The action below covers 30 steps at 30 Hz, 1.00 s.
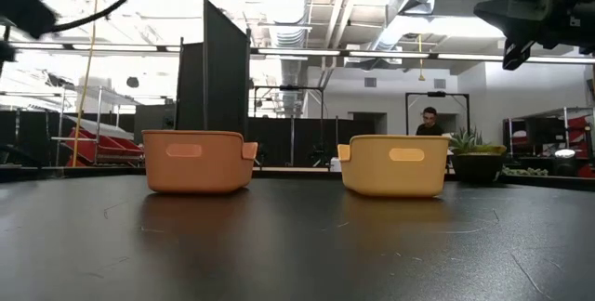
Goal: Sort batteries
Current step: Put the black battery into the orange bin
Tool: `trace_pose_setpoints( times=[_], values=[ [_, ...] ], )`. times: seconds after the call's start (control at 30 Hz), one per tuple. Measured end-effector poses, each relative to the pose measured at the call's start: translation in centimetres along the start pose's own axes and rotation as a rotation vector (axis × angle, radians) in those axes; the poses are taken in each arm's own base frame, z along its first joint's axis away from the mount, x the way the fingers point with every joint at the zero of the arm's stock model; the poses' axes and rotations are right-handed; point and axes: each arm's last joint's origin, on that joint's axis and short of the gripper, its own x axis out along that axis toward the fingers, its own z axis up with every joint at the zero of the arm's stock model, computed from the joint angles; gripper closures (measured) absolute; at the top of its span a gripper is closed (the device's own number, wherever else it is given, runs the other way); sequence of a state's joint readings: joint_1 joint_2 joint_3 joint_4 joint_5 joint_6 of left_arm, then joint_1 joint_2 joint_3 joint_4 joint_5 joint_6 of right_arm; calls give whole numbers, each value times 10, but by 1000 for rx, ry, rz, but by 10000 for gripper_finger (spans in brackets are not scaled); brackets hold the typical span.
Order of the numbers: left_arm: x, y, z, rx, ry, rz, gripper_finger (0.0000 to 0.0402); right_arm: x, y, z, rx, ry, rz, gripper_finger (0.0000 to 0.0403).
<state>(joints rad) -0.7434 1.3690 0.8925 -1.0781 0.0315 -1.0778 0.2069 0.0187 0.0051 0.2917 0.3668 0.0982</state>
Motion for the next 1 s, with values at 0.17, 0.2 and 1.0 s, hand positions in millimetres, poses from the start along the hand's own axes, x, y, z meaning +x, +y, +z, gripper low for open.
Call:
trace_pose_setpoints(
  times=[0.17,0.2,1.0],
  values=[
    [18,-20,-19,-2,148,13,200,0,0,0,0,0,0,374],
    [22,-24,-22,0,173,15,198,0,0,0,0,0,0,374],
    [78,-32,-45,70,306,75,208,0,0,0,26,0,0,374]
  ],
)
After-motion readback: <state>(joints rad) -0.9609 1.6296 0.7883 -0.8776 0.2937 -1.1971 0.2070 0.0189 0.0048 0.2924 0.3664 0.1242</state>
